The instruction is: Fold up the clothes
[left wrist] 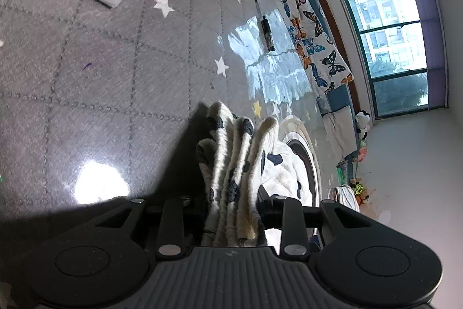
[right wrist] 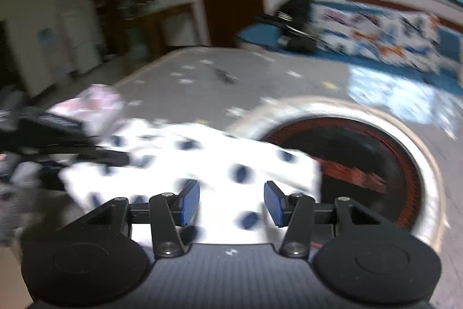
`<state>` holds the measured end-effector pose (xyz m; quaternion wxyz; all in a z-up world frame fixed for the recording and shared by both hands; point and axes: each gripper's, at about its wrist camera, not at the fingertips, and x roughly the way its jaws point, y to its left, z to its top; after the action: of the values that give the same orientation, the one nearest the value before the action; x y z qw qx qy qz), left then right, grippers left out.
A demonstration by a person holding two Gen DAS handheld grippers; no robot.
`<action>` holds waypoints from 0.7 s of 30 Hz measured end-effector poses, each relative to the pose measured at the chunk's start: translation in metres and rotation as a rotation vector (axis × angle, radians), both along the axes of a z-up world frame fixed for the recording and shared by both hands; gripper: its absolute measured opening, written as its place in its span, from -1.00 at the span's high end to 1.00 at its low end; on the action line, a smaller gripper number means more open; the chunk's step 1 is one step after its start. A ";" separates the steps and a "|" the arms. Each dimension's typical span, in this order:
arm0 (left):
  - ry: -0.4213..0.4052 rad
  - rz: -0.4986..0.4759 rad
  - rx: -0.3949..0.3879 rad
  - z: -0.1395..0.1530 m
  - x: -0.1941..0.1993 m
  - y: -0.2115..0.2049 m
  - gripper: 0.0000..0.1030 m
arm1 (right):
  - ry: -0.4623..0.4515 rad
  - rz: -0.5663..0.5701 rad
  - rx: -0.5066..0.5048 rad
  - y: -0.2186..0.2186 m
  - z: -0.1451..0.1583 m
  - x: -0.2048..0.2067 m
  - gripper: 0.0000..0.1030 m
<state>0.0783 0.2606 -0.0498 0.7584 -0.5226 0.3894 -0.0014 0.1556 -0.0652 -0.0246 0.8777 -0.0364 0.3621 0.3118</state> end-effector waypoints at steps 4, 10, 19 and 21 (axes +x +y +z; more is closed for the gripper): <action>0.005 0.001 0.006 0.002 0.006 -0.002 0.34 | 0.055 -0.096 0.026 -0.019 -0.014 0.006 0.03; 0.006 -0.005 0.037 0.005 0.011 -0.005 0.33 | 0.120 -0.168 0.091 -0.033 -0.029 0.009 -0.02; 0.006 -0.015 0.065 0.008 0.012 -0.010 0.35 | 0.181 -0.151 0.181 -0.030 -0.036 0.004 0.67; 0.010 -0.021 0.090 0.012 0.013 -0.013 0.35 | 0.190 -0.167 0.208 -0.033 -0.035 0.003 0.80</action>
<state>0.0911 0.2477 -0.0382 0.7792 -0.4839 0.3983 0.0110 0.1587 -0.0982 -0.0598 0.8615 0.1143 0.4109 0.2756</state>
